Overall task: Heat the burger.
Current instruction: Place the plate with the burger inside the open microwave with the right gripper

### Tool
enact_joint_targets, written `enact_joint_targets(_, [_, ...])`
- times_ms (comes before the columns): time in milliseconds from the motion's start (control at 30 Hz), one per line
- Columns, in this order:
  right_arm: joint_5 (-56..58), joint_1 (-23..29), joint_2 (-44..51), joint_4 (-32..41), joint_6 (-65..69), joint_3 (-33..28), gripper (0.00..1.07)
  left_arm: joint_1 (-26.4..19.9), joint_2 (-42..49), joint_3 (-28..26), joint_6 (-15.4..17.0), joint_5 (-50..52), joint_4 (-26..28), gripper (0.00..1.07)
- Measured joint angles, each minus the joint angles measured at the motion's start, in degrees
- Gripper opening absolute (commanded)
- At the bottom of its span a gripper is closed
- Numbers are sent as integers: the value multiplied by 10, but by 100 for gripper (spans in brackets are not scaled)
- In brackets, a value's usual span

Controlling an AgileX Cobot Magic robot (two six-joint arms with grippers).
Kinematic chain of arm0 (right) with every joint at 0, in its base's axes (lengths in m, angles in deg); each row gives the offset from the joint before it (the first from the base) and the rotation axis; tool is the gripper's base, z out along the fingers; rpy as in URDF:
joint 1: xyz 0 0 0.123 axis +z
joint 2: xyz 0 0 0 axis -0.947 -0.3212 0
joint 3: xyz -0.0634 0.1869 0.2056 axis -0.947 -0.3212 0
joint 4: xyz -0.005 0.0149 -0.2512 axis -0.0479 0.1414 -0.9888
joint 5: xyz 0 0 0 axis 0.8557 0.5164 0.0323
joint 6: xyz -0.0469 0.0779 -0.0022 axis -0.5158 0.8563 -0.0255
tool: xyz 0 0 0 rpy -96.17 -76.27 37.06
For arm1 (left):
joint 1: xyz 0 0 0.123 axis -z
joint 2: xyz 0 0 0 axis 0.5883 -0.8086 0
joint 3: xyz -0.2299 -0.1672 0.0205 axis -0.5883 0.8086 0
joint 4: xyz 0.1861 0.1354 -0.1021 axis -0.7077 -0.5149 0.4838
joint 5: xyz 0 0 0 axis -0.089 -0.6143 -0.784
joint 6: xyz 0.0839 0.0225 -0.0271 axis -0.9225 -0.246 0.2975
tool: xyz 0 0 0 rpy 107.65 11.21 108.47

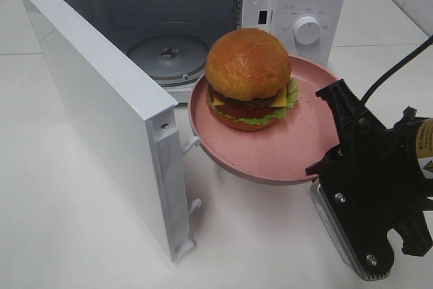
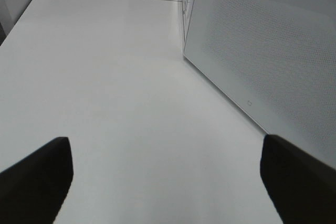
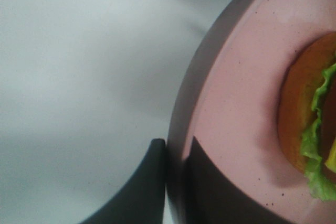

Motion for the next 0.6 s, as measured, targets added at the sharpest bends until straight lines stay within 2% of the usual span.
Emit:
enact_joint_targets(33, [-15,-1,-10,37,-46,0,2,0,0,0,0,0,0,88])
enact_joint_targets(67, [-15,-1,-10,37,-46,0,2,0,0,0,0,0,0,88])
enact_joint_targets(133, [-40,-1,-28,100,-119,0,2,0,0,0,0,0,0,88])
enact_joint_targets(167, [-40,-1,-28,100,-119,0,2,0,0,0,0,0,0,88])
enact_joint_targets(200, [-53,-1,-40,148,-167,0,2,0,0,0,0,0,0,88])
enact_joint_targets(233, [-53,-1,-40,148,-167,0,2,0,0,0,0,0,0,88])
enact_joint_targets(267, [-59,-1,-50,192,-218,0,2,0,0,0,0,0,0,88])
enact_joint_targets(333, [-62,-1,-57,214,-243,0,2,0,0,0,0,0,0,88])
enact_joint_targets(367, [-68,-6,-67,248,-284,0,2,0,0,0,0,0,0,88])
enact_joint_targets(600, [-73,-44,-85,288,-343,17,2,0,0,0,0,0,0,88])
